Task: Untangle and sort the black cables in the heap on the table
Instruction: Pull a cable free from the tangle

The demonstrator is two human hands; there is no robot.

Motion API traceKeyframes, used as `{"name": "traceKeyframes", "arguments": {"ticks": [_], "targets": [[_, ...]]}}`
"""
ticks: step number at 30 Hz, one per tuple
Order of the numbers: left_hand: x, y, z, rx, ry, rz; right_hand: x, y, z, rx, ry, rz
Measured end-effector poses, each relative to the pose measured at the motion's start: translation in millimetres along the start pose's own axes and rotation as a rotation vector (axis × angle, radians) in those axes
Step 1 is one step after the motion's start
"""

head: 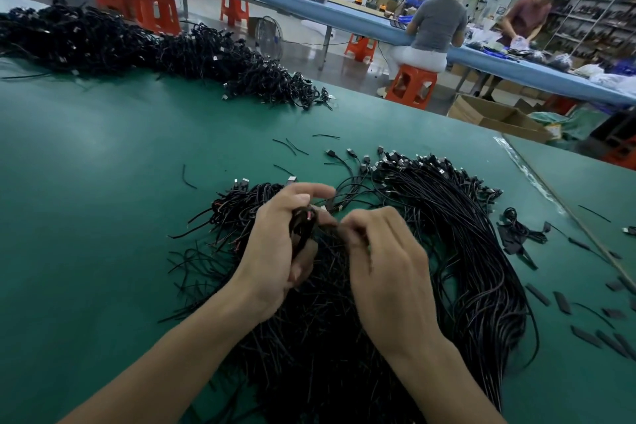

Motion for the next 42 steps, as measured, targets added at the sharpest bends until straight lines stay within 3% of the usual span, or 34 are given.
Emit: {"name": "traceKeyframes", "arguments": {"ticks": [3, 7, 10, 14, 17, 24, 30, 33, 37, 42], "targets": [[-3, -1, -2, -0.020, -0.008, -0.057, -6, 6, 5, 0.114, 0.139, 0.039], [3, -5, -3, -0.018, 0.076, -0.131, -8, 10, 1, 0.109, 0.234, 0.032], [8, -7, -2, 0.057, 0.106, -0.183, -7, 8, -5, 0.148, 0.379, 0.003], [18, -14, 3, 0.203, 0.011, -0.271, -9, 10, -3, 0.324, 0.555, 0.100], [18, -15, -1, 0.196, 0.030, -0.226, -12, 10, -7, 0.316, 0.657, 0.122], [17, -16, 2, 0.251, -0.076, -0.236, -13, 9, -14, 0.315, 0.821, -0.072], [17, -15, 8, 0.333, -0.084, -0.192, -11, 2, -13, 0.534, 0.951, -0.093], [14, -15, 3, 0.296, 0.012, -0.209, -13, 5, -11, 0.664, 1.172, -0.104], [10, -15, -4, 0.248, 0.197, -0.214, -17, 9, -15, 0.663, 1.448, -0.222], [12, -11, -4, 0.076, -0.030, -0.181, -18, 6, -19, 0.635, 1.424, -0.187]]}}
Point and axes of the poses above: each hand's wrist, its own y-axis towards the middle knuckle, its own x-axis out of the palm, z = x × y, the point moved 2 cm from there along y, towards the middle knuckle, and after that the axes turned 7 degrees about -y, right-handed, at the moved point
